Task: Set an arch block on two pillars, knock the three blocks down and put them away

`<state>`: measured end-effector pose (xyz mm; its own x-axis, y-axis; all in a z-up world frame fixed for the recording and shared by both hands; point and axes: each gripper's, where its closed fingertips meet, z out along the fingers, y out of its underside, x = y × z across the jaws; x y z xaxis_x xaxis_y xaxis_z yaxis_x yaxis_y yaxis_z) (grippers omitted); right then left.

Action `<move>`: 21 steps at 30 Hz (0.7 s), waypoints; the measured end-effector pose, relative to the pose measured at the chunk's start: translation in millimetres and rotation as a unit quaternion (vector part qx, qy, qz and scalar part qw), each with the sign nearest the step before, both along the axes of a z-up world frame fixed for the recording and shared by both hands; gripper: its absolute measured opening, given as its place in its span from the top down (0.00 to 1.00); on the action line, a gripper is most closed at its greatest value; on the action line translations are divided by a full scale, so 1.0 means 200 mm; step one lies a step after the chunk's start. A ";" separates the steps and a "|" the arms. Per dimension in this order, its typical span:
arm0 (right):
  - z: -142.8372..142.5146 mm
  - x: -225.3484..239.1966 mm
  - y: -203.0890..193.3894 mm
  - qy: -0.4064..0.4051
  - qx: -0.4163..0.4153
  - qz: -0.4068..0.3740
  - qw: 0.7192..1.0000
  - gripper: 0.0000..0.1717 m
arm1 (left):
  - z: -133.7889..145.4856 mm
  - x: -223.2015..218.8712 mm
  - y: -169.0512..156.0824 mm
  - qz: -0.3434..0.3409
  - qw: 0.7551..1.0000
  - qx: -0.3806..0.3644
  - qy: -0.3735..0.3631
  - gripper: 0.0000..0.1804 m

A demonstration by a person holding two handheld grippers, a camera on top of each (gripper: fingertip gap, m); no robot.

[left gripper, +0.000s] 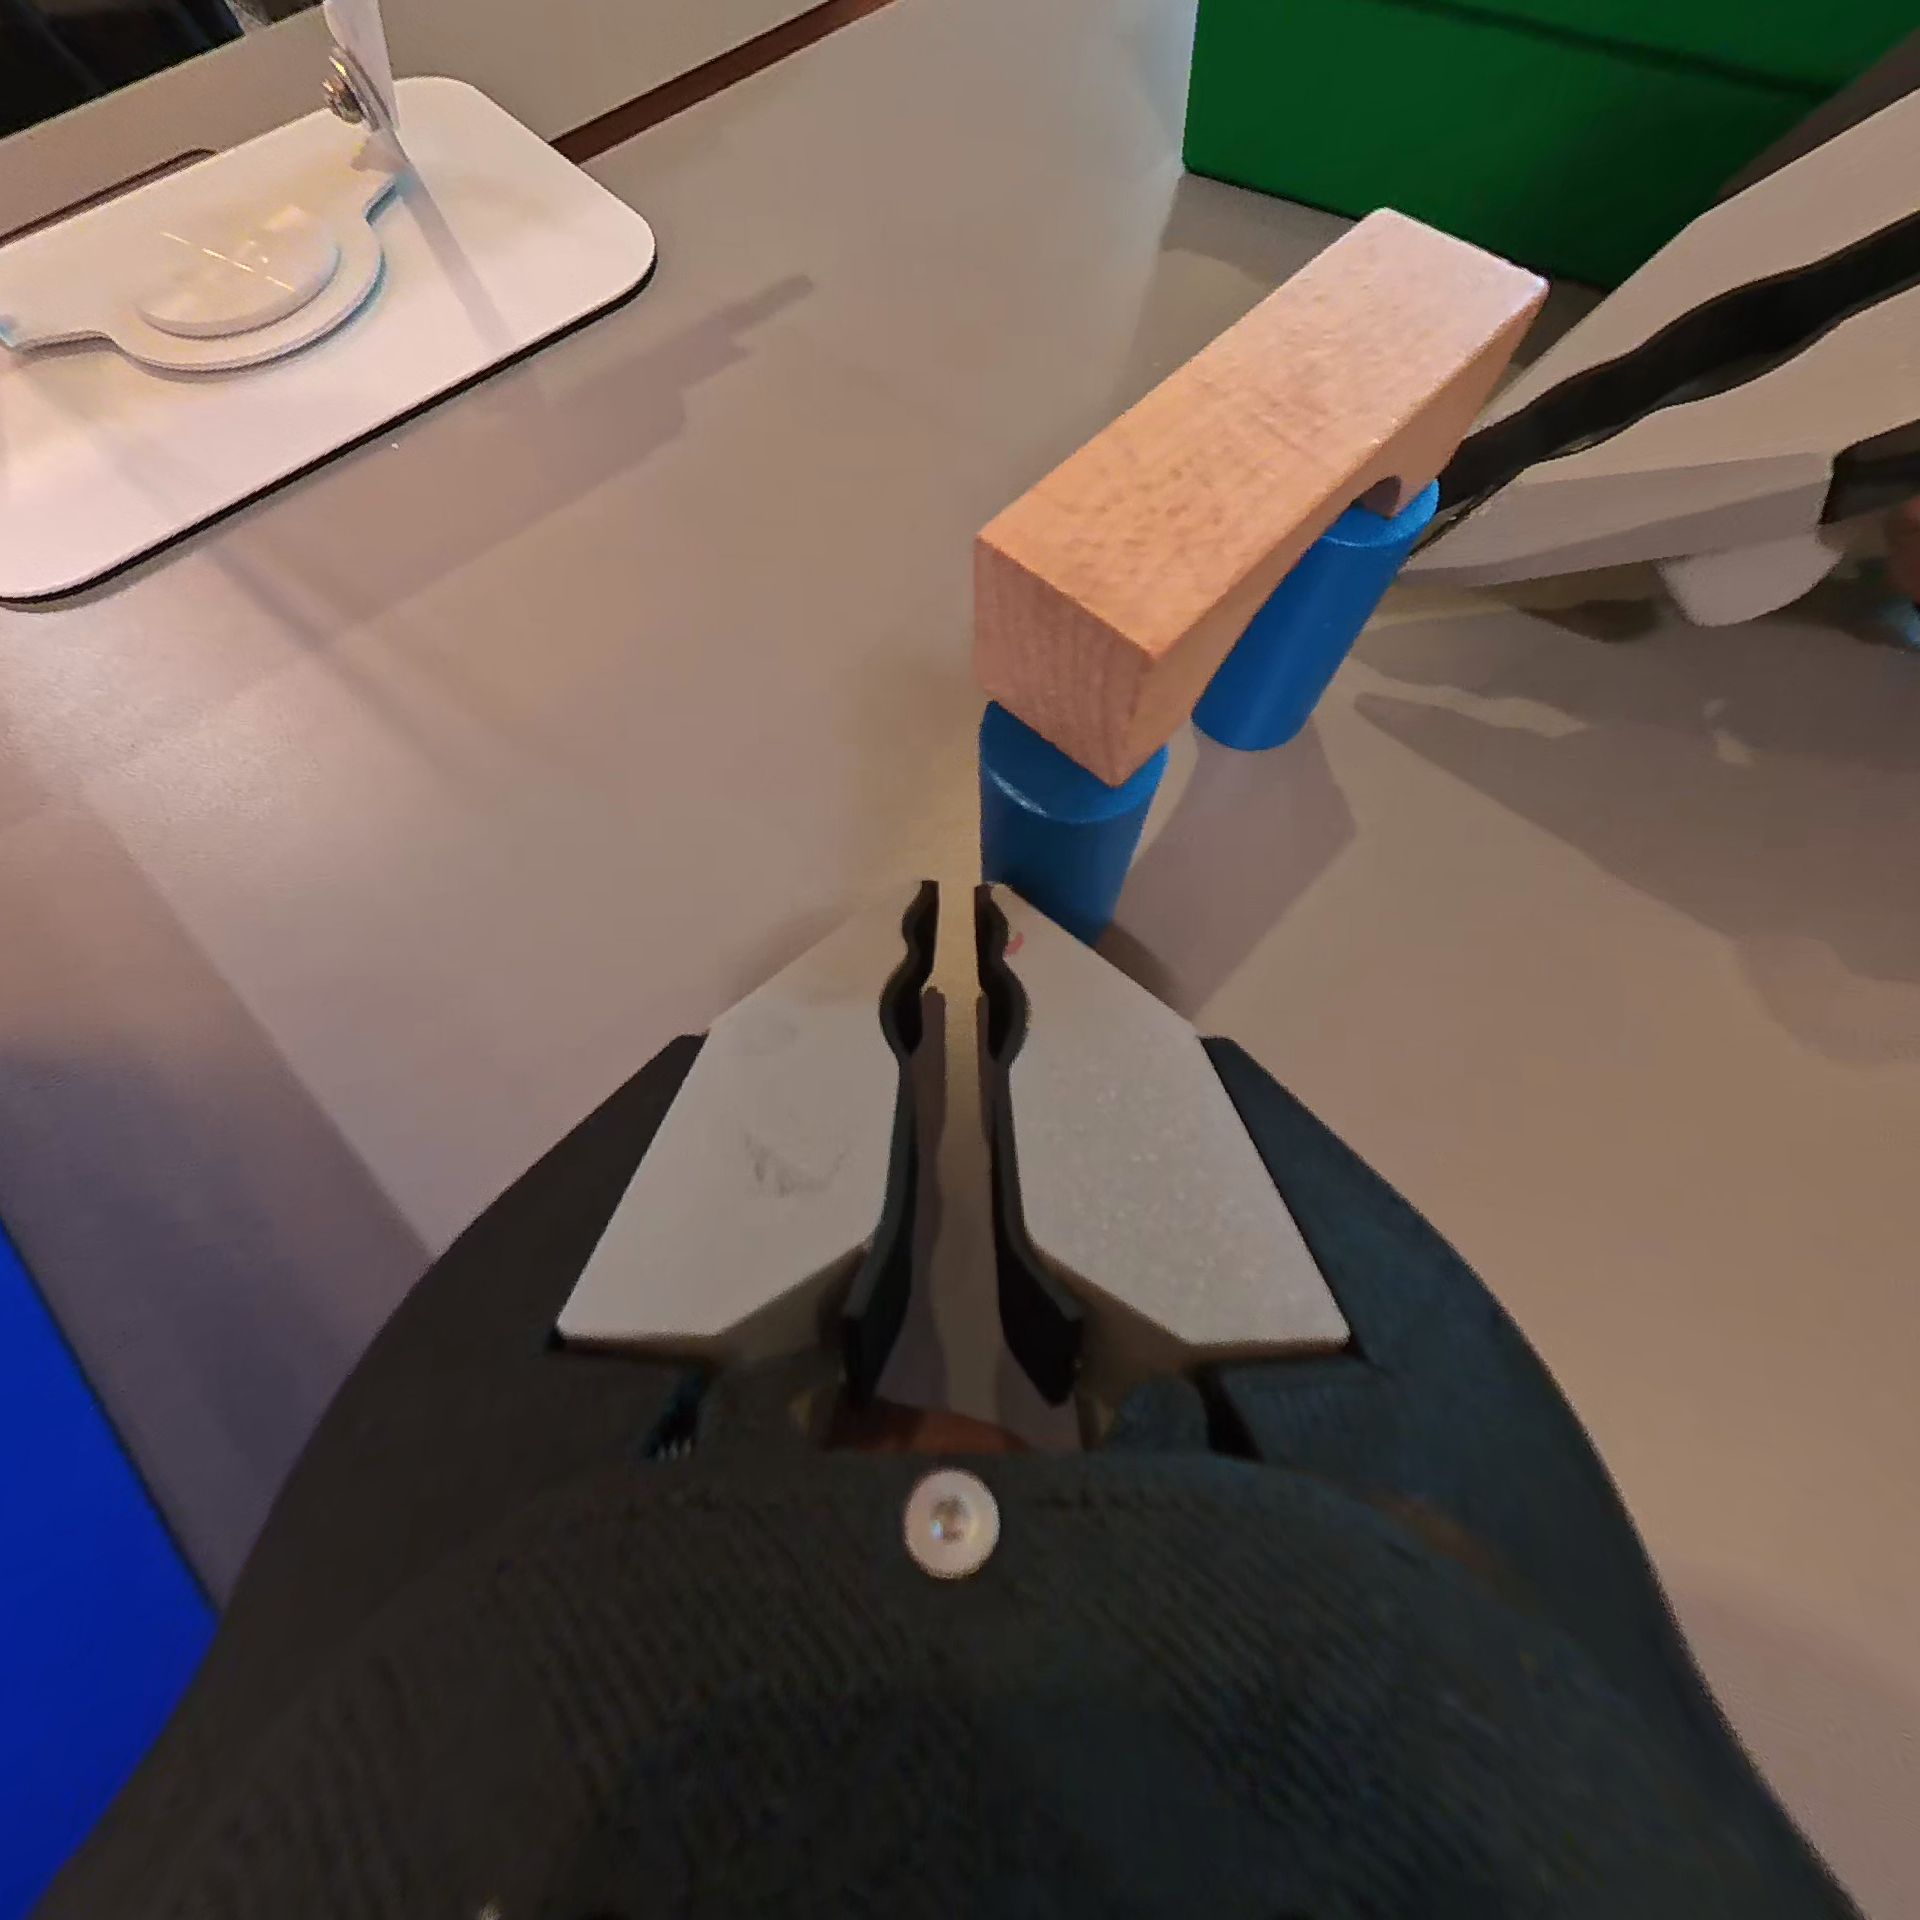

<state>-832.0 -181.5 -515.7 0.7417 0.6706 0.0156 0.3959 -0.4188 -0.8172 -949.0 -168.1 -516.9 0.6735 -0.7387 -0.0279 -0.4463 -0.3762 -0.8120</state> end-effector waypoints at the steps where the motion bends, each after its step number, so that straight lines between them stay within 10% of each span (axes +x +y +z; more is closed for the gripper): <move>1: 0.00 0.00 0.00 -0.001 -0.001 0.001 1.000 0.94 | 0.00 0.00 0.00 0.000 1.000 0.002 0.002 0.98; 21: 0.00 0.00 0.00 -0.003 0.000 0.001 1.000 0.94 | 0.00 -0.01 0.02 0.012 1.000 0.002 -0.001 0.96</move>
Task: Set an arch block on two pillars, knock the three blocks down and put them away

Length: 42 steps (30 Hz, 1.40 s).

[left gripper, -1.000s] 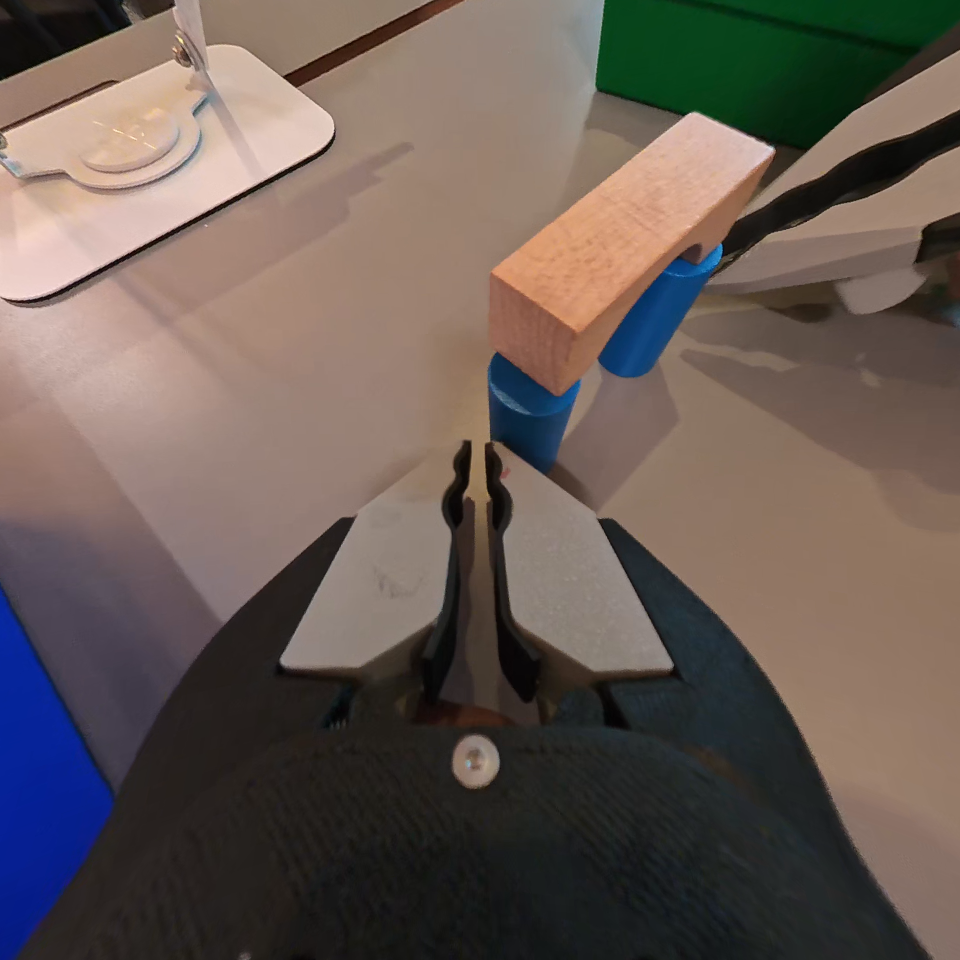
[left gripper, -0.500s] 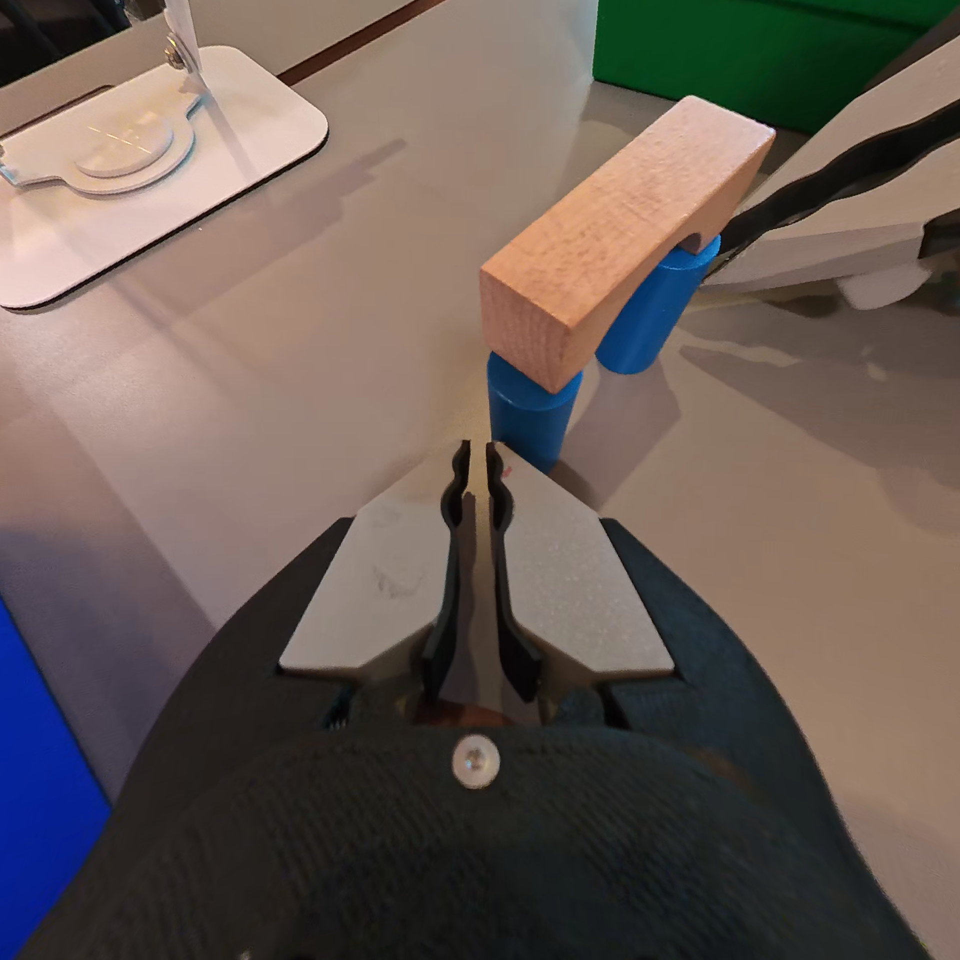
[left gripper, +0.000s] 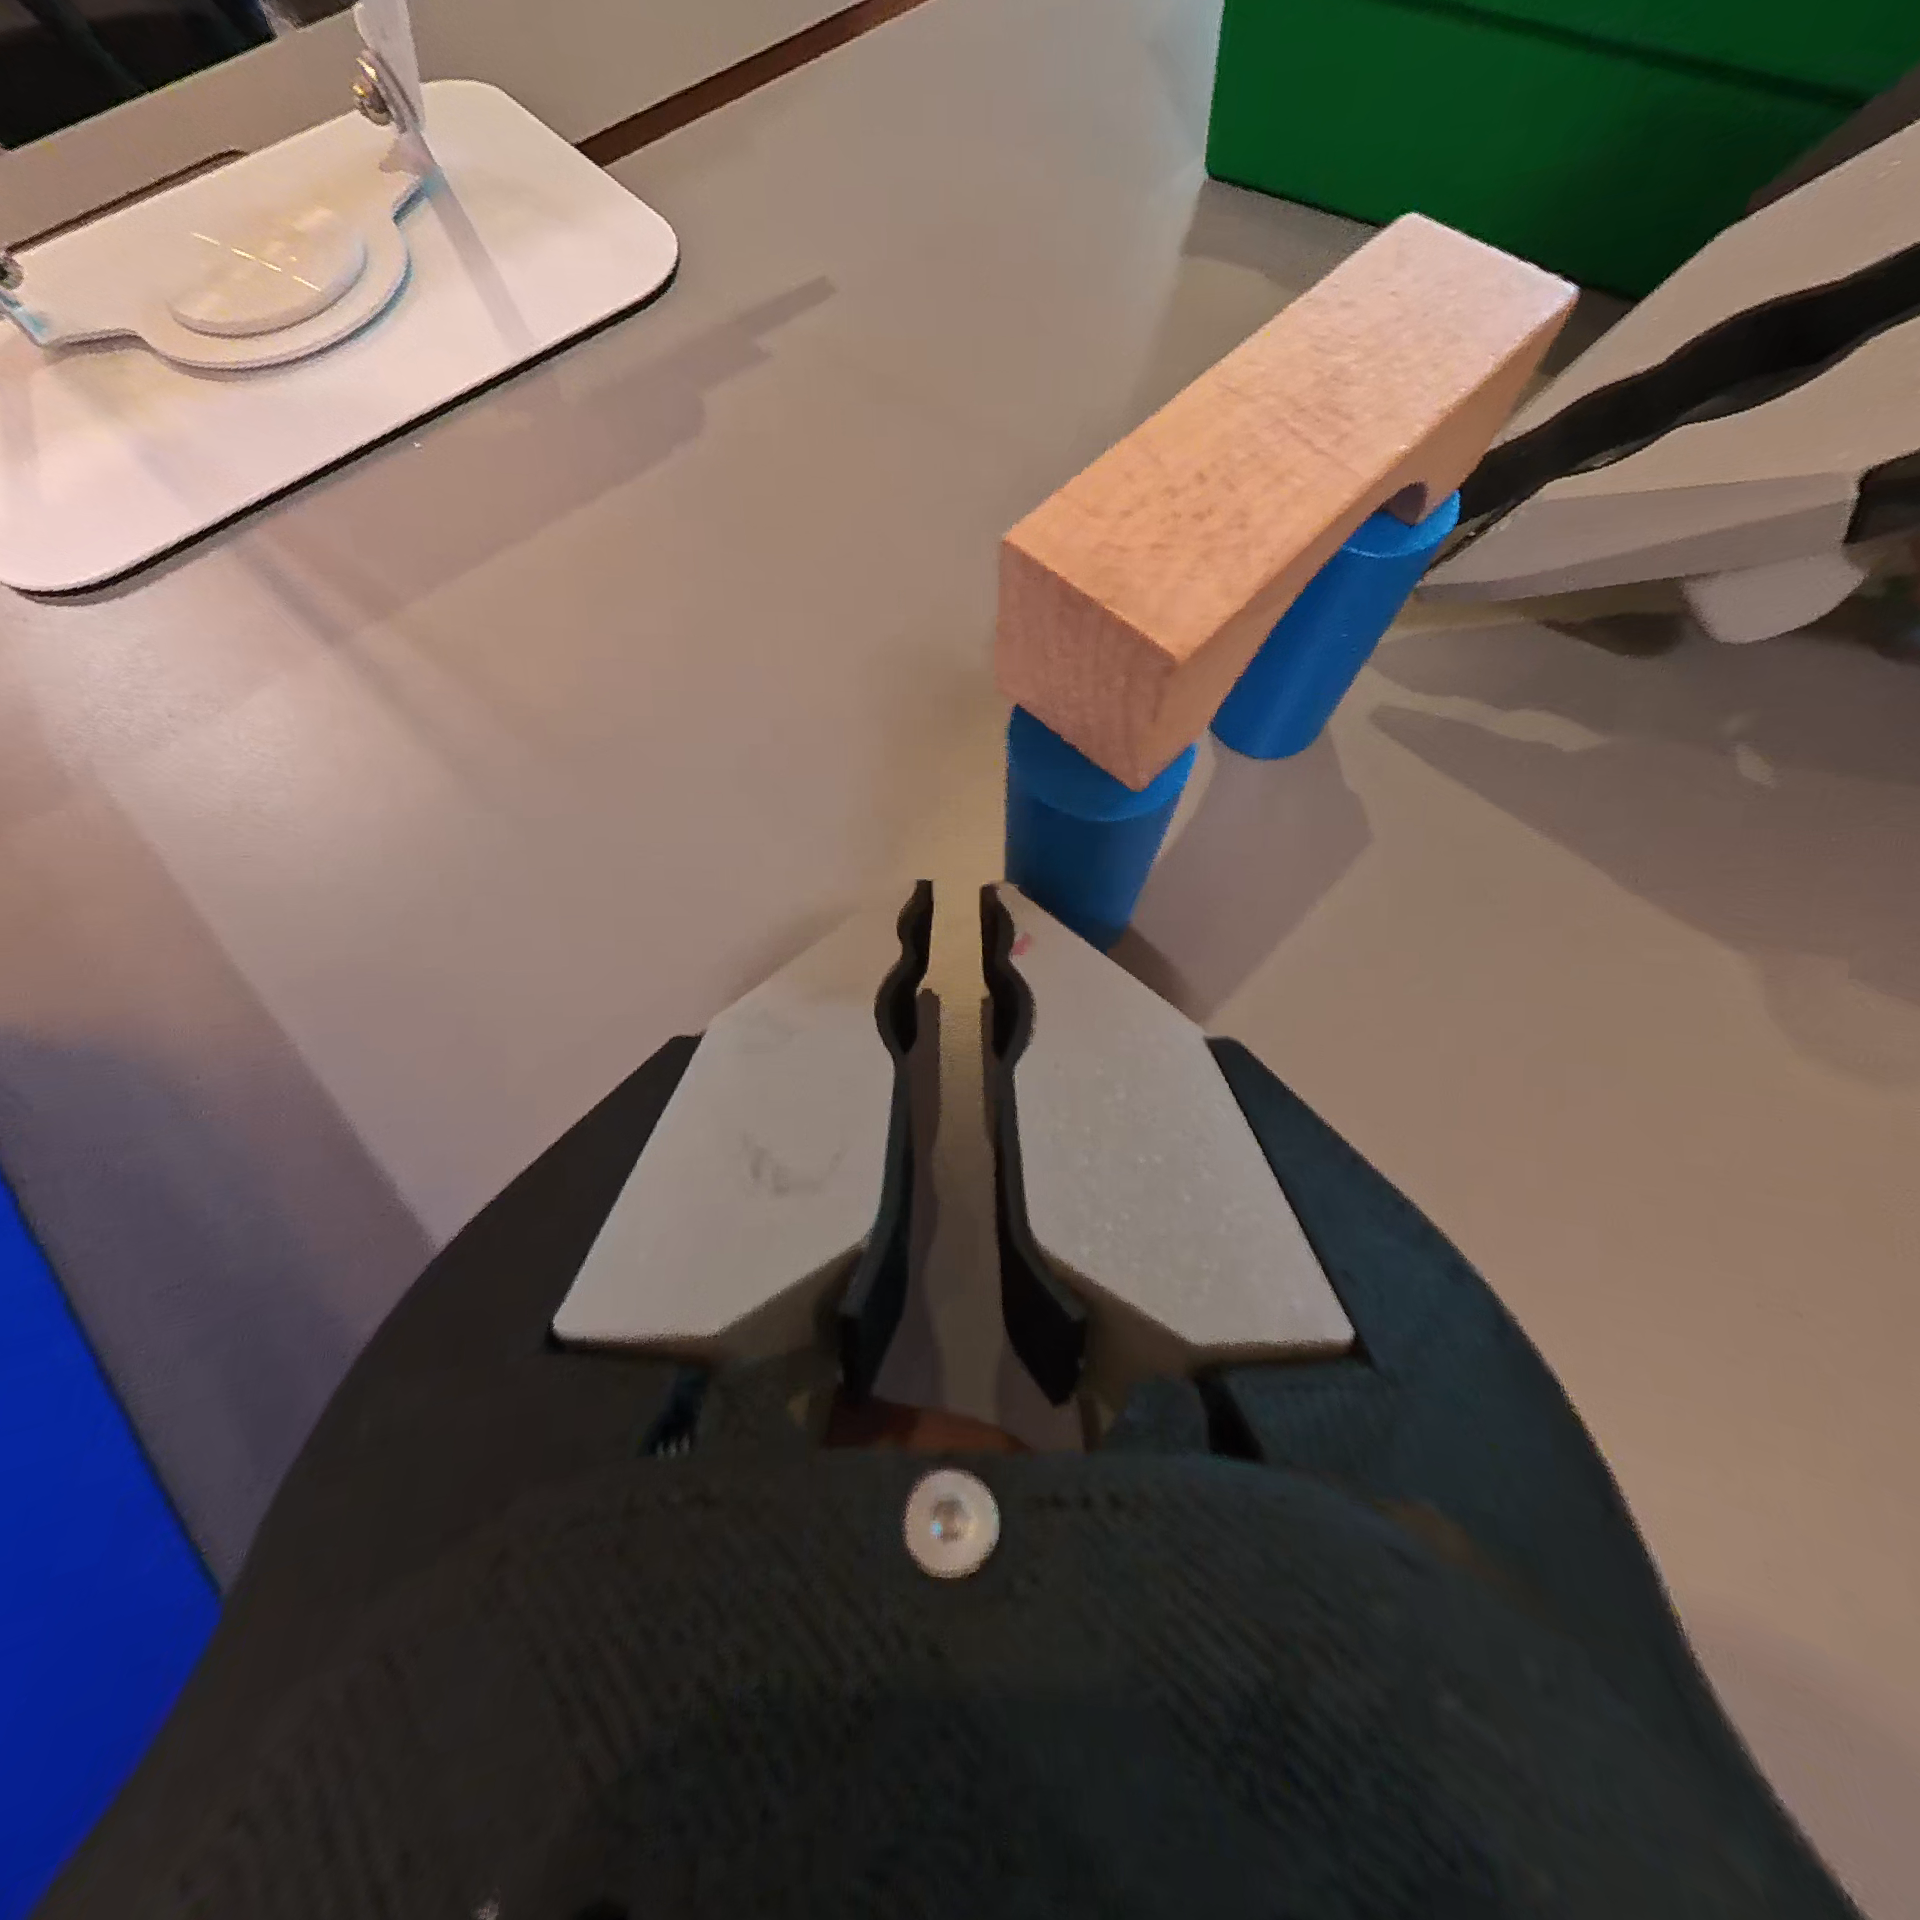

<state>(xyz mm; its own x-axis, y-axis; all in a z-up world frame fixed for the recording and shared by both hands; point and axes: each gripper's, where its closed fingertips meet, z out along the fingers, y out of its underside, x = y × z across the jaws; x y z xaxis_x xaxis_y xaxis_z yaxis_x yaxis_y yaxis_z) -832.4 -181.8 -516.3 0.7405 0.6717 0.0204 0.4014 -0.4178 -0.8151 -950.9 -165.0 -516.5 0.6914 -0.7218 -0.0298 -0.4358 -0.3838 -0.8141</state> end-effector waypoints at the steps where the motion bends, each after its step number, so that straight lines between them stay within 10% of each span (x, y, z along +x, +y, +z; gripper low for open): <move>1: 0.00 0.00 0.00 -0.001 0.000 0.001 1.000 0.94 | 0.00 0.00 0.00 0.002 1.000 -0.001 -0.001 0.96; 42: 0.19 0.00 0.08 0.049 0.089 -0.043 0.994 0.95 | -0.03 0.02 -0.01 -0.010 1.000 -0.007 0.006 0.95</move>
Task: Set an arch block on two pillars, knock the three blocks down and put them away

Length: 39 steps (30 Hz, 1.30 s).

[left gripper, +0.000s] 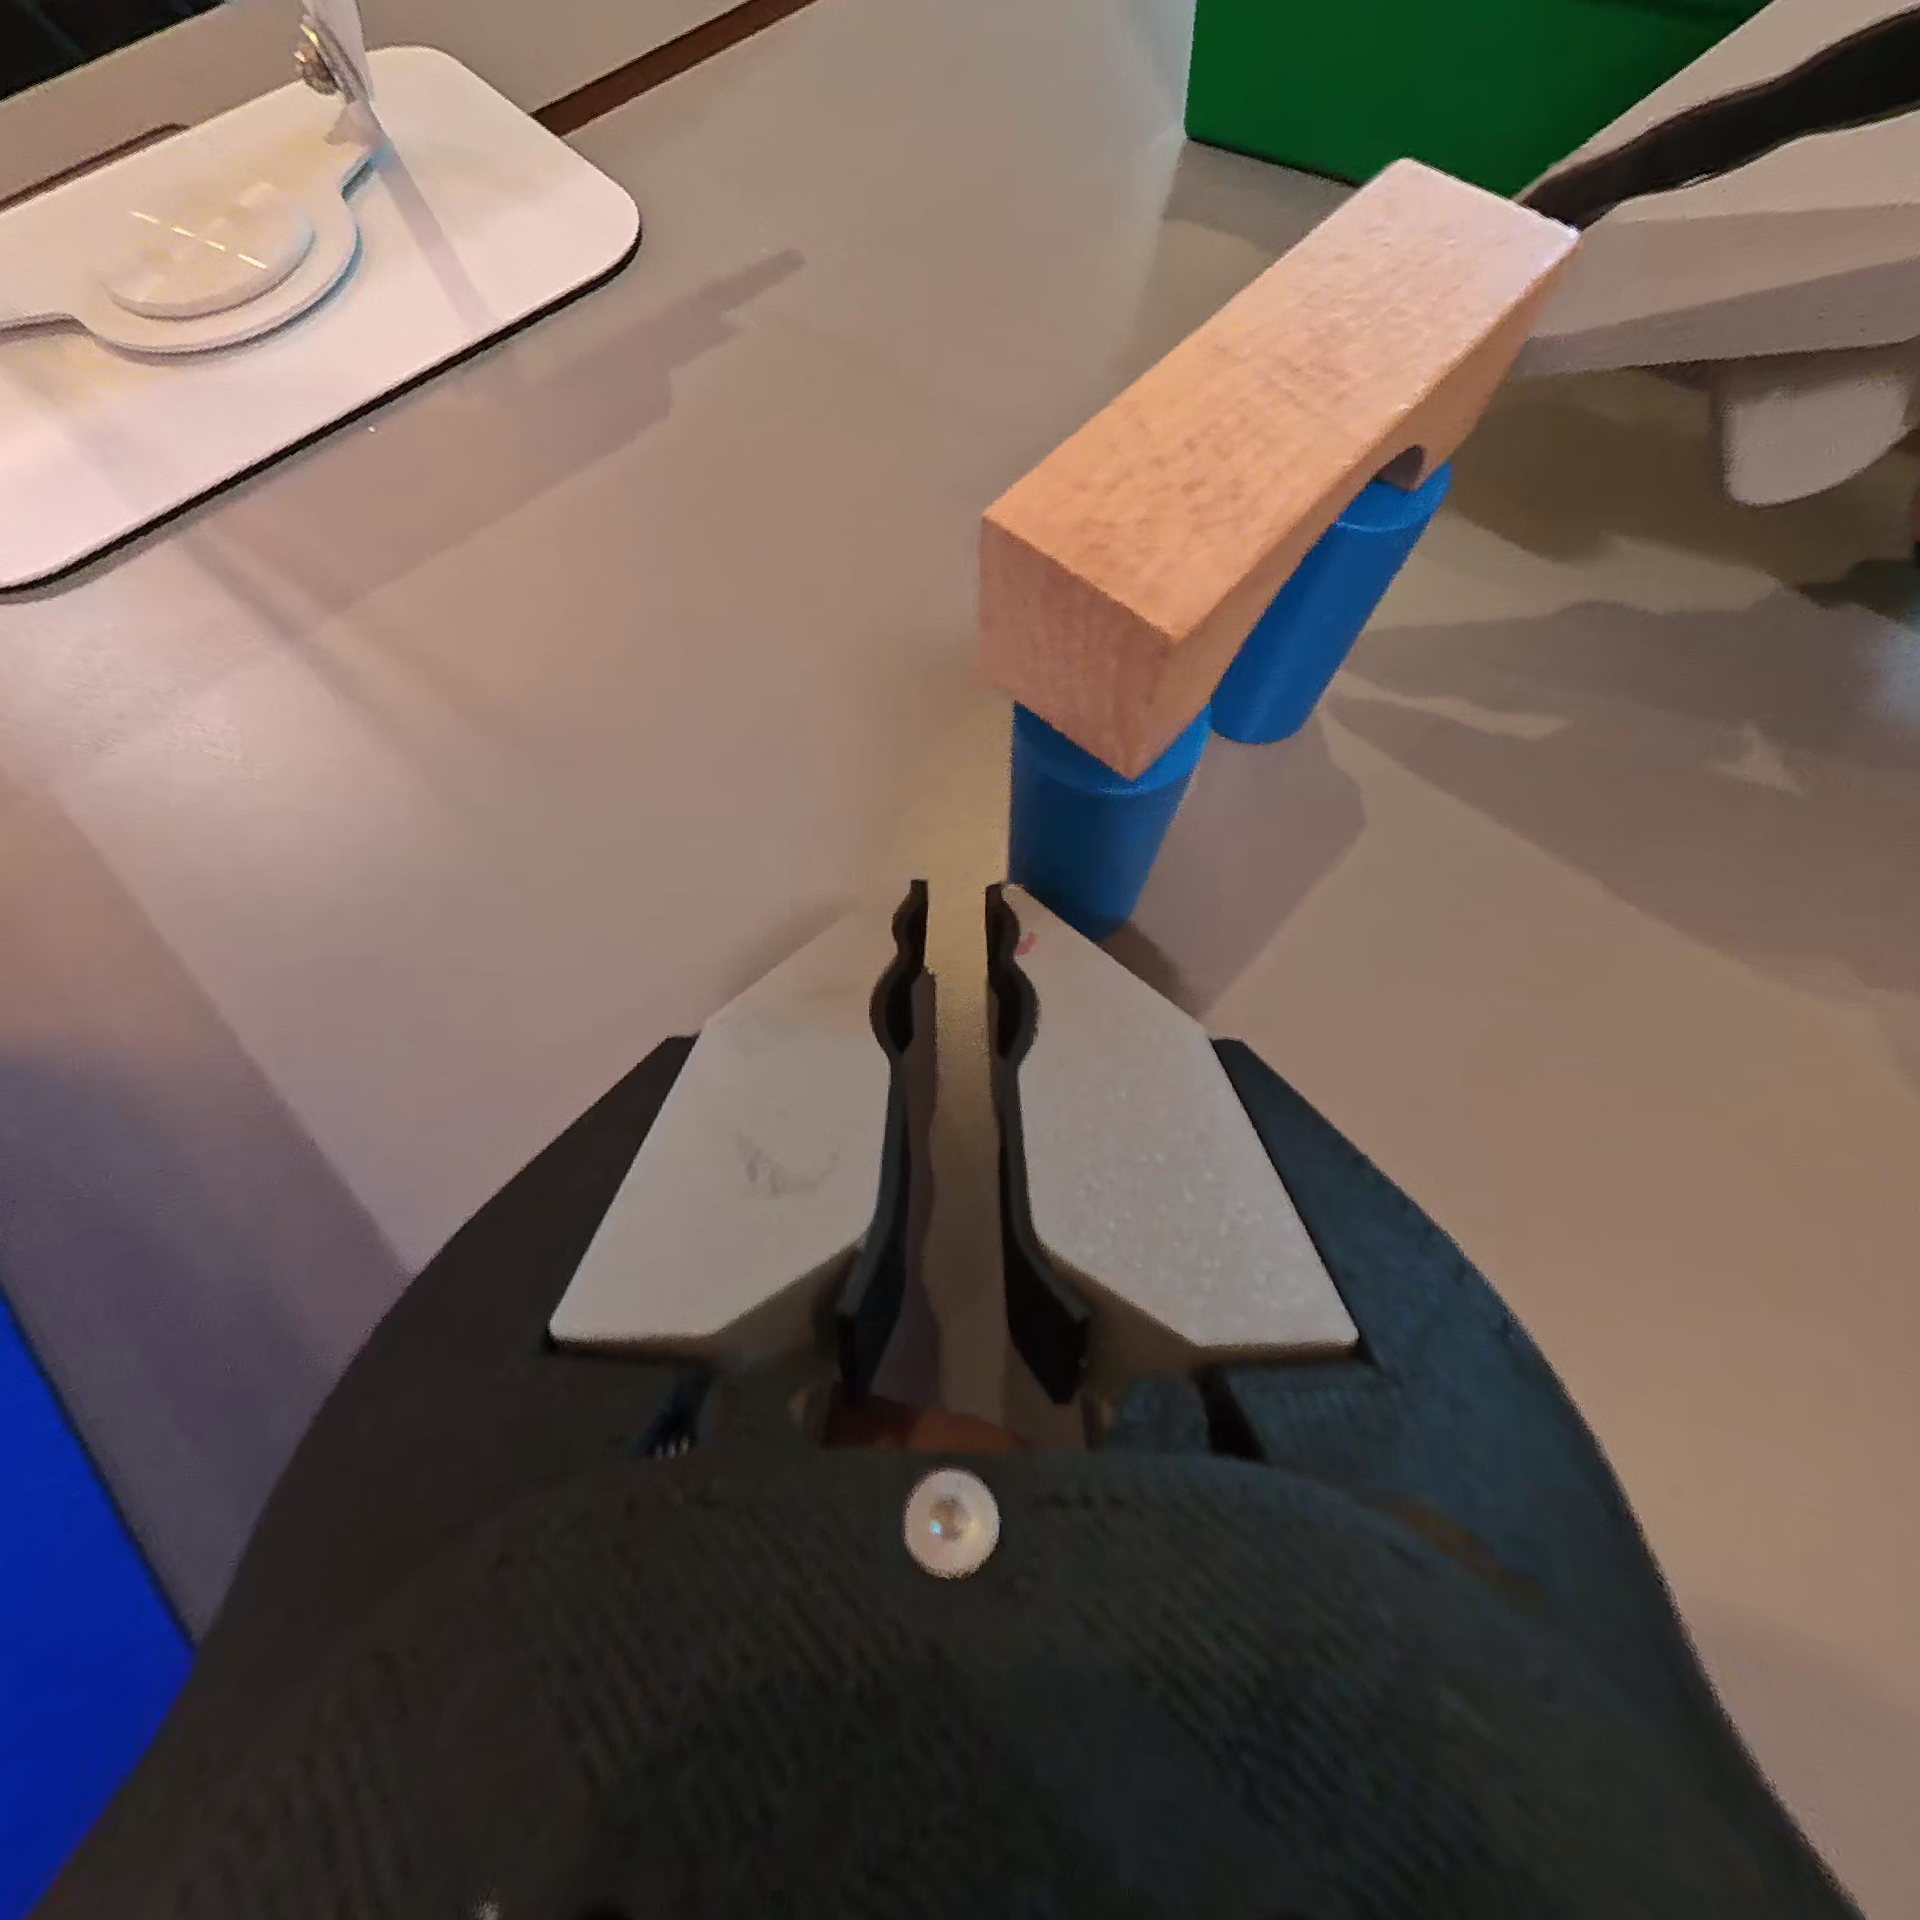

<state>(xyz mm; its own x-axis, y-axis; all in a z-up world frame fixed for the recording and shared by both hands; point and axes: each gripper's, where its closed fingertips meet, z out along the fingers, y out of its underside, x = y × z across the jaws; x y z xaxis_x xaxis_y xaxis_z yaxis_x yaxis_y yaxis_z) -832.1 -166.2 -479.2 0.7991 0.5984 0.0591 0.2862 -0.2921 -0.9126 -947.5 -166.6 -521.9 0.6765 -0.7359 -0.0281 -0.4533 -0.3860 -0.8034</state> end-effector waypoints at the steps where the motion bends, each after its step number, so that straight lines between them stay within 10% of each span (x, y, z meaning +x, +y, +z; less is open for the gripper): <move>1: 0.00 0.00 0.00 0.000 0.002 -0.001 1.000 0.95 | 0.00 -0.01 0.00 0.003 1.000 -0.002 -0.001 0.95; 27: 0.06 0.02 -0.02 0.007 0.024 0.005 1.000 0.90 | 0.00 -0.03 0.02 0.012 1.000 0.000 0.003 0.94; 39: 0.09 -0.01 -0.06 0.000 0.048 0.031 0.998 0.90 | 0.24 -0.02 0.02 0.016 0.994 0.069 -0.088 0.95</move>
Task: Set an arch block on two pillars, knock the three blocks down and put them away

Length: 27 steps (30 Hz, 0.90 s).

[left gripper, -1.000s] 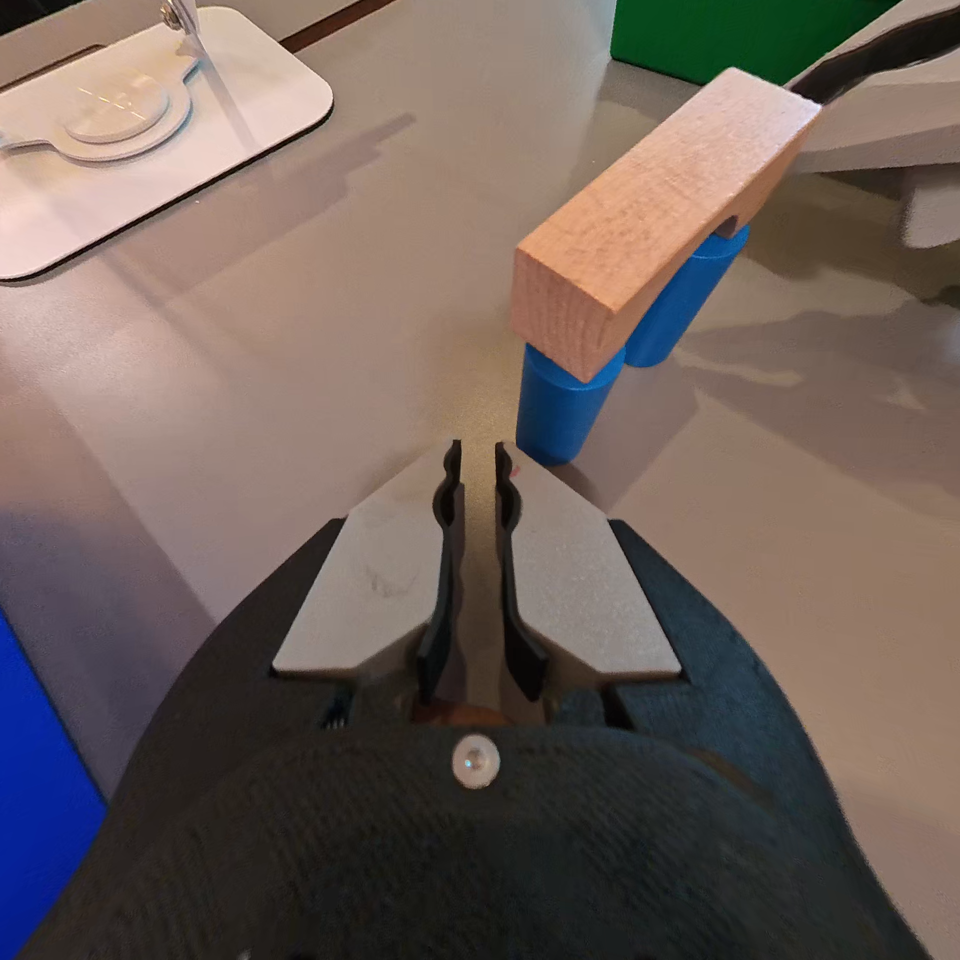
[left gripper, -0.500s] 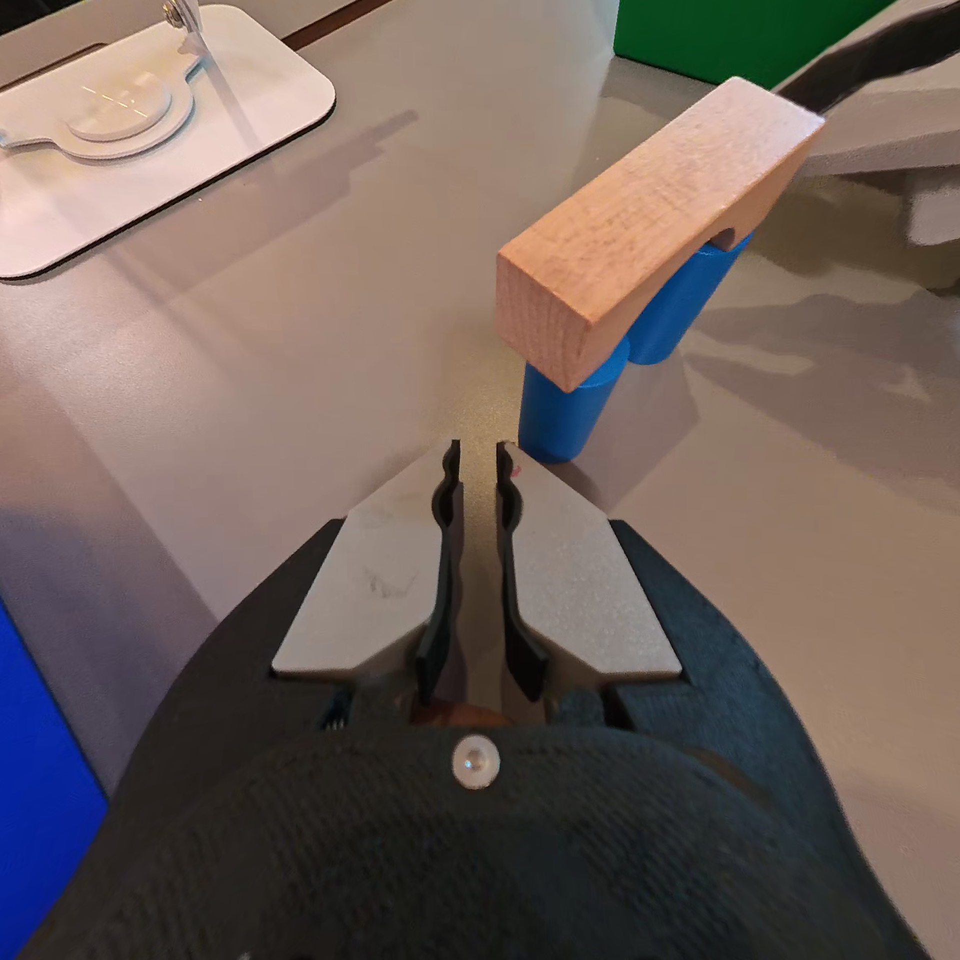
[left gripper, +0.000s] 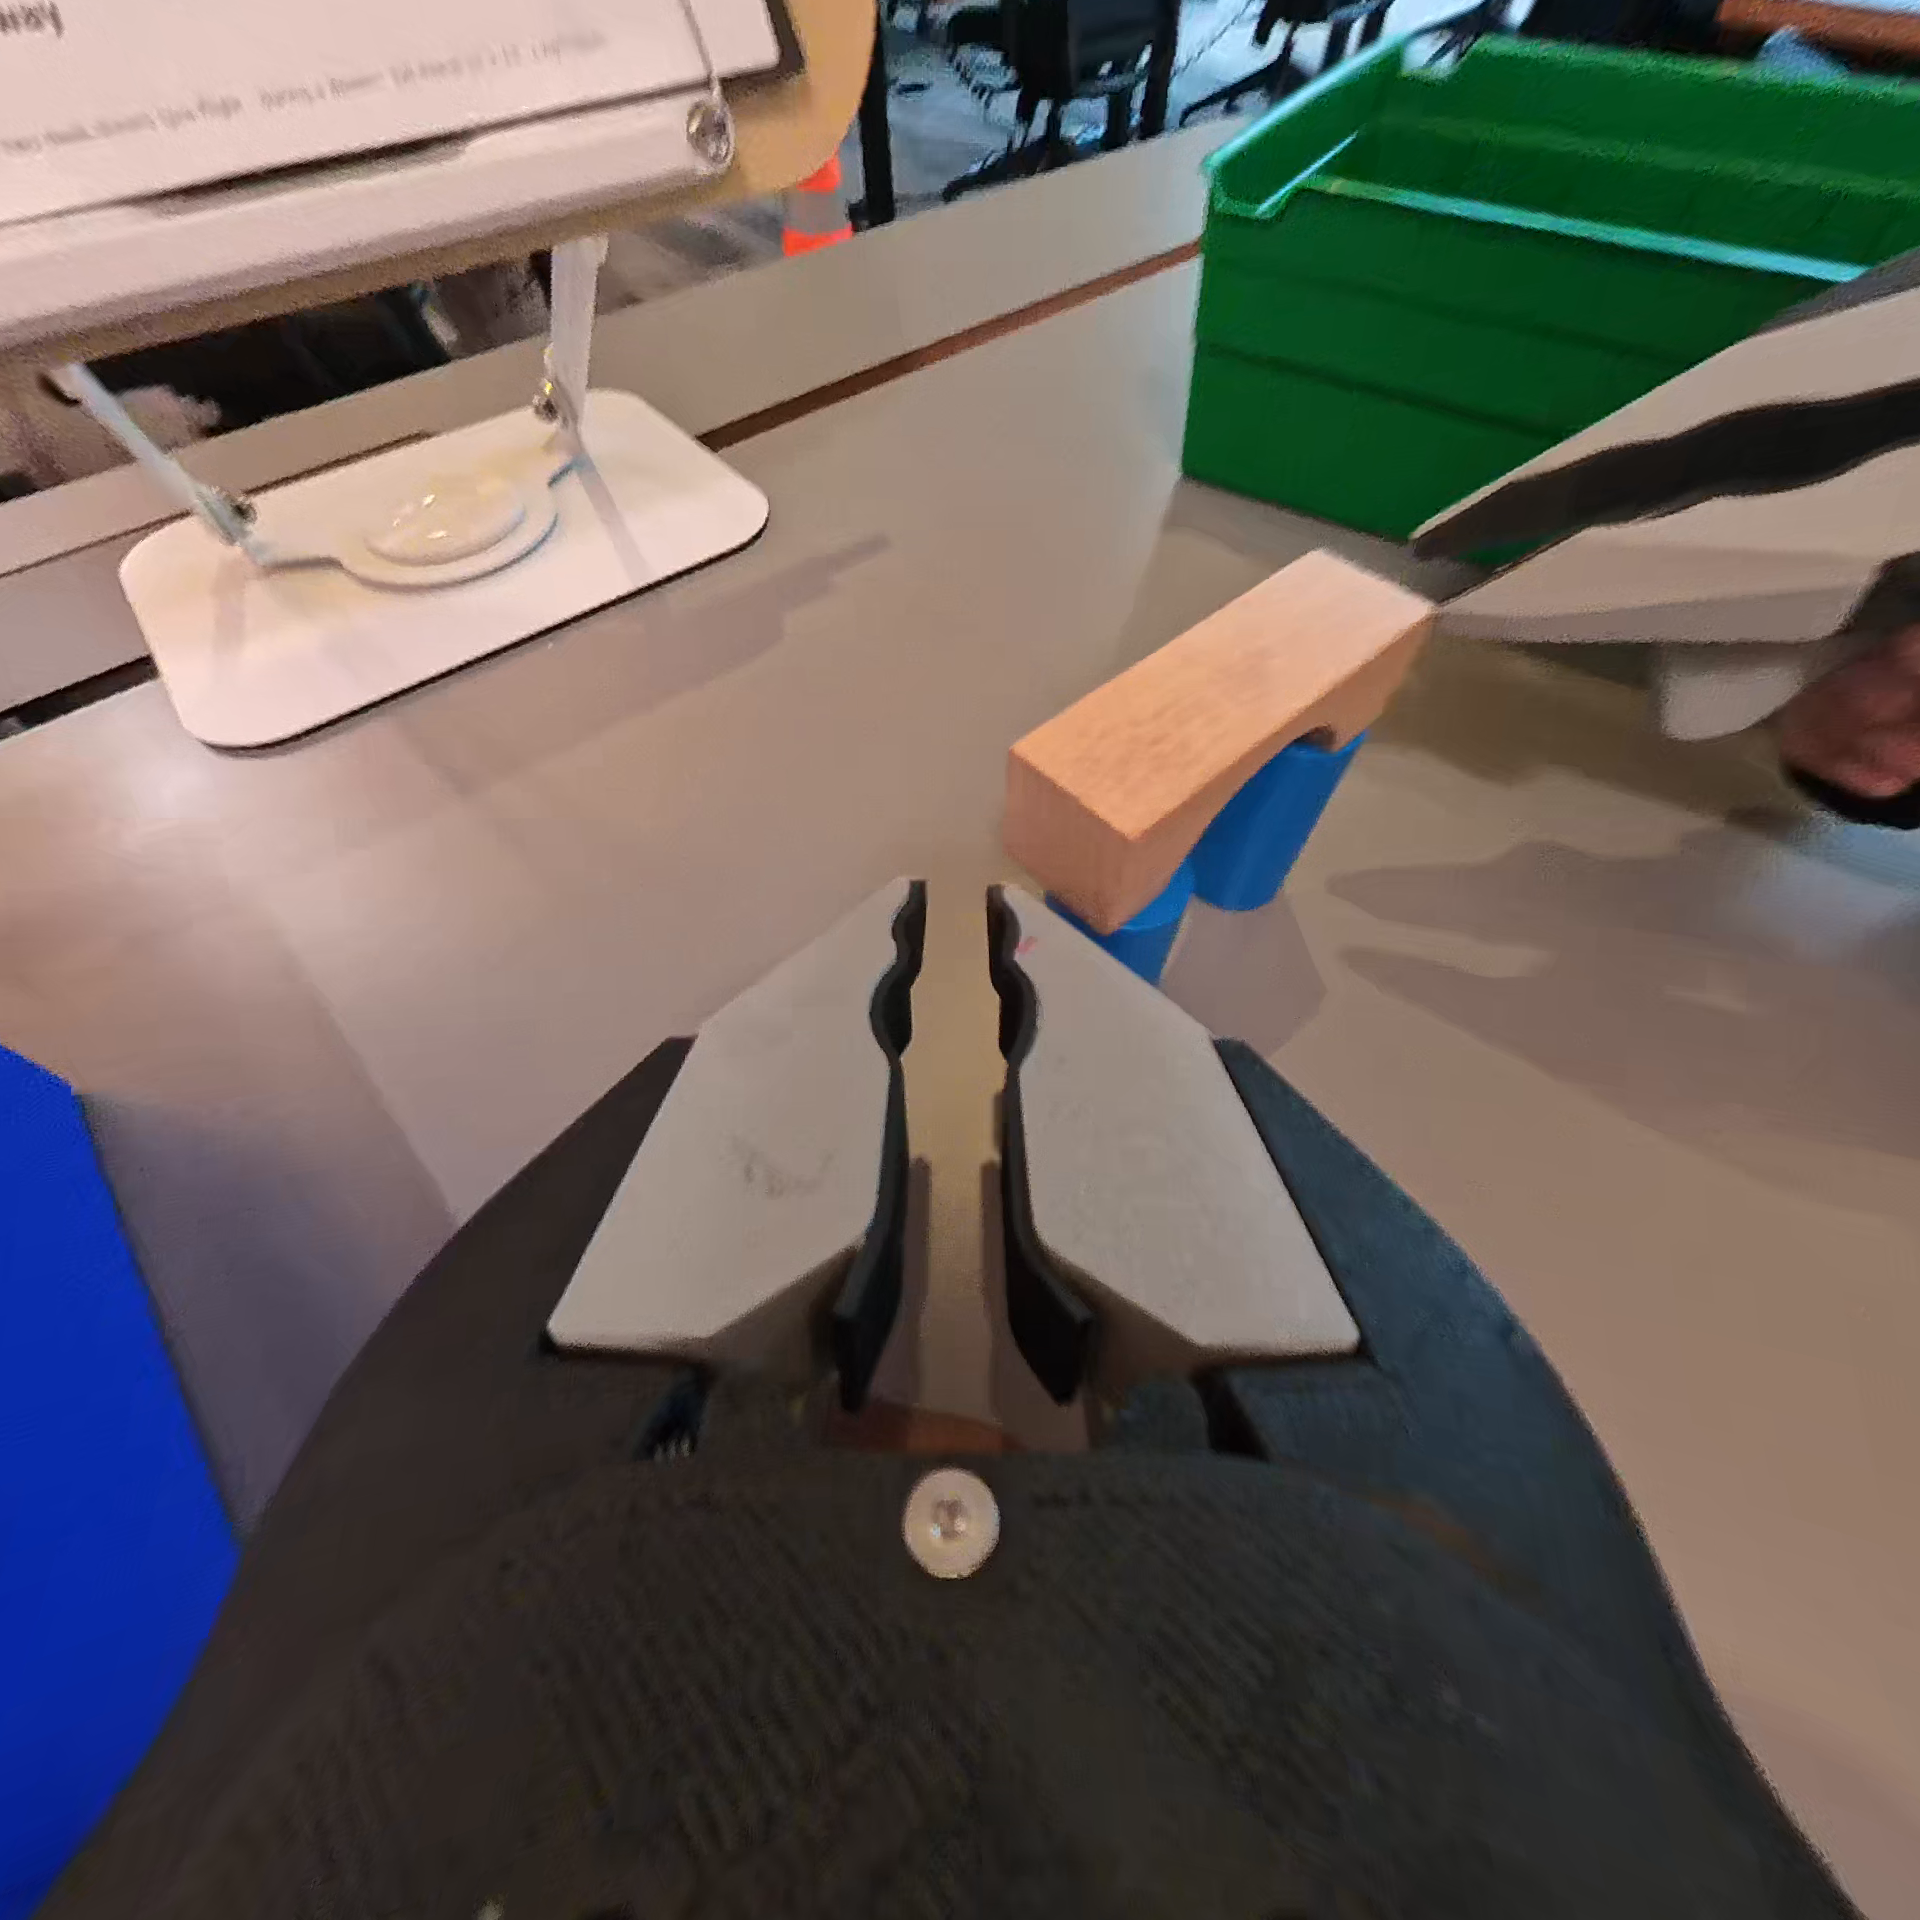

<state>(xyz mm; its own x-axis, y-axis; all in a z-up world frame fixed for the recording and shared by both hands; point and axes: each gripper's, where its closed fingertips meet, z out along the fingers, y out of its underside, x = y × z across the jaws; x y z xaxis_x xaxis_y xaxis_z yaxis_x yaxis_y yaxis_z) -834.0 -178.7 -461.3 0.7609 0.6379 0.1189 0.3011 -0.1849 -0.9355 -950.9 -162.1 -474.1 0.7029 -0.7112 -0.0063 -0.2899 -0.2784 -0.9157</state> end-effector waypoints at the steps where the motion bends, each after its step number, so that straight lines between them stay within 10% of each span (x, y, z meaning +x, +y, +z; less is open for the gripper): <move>1: 0.00 0.00 0.00 0.000 0.000 0.000 1.000 0.90 | 0.01 0.01 -0.01 -0.008 1.000 -0.001 -0.009 0.95; 27: -0.02 -0.01 -0.02 0.003 -0.014 0.016 1.000 0.91 | -0.12 -0.03 0.02 0.011 0.999 -0.043 0.027 0.93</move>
